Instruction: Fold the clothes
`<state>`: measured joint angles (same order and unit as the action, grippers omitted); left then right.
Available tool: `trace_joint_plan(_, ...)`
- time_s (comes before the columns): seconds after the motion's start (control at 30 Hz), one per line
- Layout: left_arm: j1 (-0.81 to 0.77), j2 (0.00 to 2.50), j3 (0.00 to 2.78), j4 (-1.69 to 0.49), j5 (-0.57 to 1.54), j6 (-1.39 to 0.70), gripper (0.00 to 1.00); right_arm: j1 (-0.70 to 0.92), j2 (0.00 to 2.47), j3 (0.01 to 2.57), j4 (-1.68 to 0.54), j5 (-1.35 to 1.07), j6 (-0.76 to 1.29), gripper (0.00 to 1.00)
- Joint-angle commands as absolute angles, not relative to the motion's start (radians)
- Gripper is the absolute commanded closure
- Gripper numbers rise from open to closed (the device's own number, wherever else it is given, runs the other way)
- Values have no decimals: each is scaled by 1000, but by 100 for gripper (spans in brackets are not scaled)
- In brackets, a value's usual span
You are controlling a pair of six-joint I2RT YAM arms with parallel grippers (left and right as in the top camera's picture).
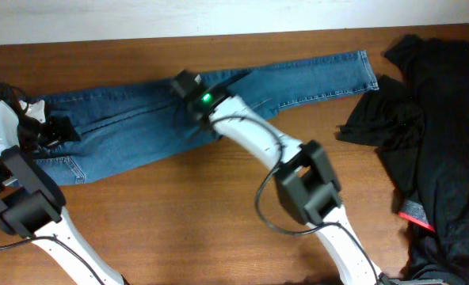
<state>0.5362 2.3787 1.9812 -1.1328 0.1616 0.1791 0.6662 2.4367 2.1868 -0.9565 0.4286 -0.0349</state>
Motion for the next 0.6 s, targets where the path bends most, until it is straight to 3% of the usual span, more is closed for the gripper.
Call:
trace_joint_plan(0.0, 543, 2403, 1962, -1139, 169, 177, 1, 532, 2314, 2278, -952, 510, -18, 96)
trace_joint_plan(0.23, 543, 2403, 1962, -1143, 170, 176, 0, 229, 2308, 2355, -945, 495, -47, 96)
trace_joint_plan(0.57, 543, 2403, 1962, -1171, 257, 176, 1, -97, 2315, 2355, -926, 131, -43, 87)
